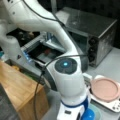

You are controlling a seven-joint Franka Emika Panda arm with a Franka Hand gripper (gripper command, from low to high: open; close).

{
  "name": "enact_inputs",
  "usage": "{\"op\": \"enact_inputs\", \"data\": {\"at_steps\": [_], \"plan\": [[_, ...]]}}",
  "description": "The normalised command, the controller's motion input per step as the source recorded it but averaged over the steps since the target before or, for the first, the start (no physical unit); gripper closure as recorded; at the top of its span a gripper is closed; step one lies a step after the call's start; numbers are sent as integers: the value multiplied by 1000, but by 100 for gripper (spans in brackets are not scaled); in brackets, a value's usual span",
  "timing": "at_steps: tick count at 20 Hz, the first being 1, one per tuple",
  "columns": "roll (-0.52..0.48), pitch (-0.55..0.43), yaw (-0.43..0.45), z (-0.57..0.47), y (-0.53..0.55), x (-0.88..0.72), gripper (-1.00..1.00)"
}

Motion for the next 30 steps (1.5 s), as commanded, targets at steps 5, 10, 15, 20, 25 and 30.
{"op": "enact_inputs", "data": {"at_steps": [5,10,15,20,25,30], "plan": [[-42,101,139,64,-39,104,-100],[-46,108,140,89,-43,122,-100],[-61,116,134,122,-32,141,-100],[-51,156,93,300,23,98,-100],[8,227,-45,532,210,-42,-100],[13,228,-231,428,458,-151,-100]]}}
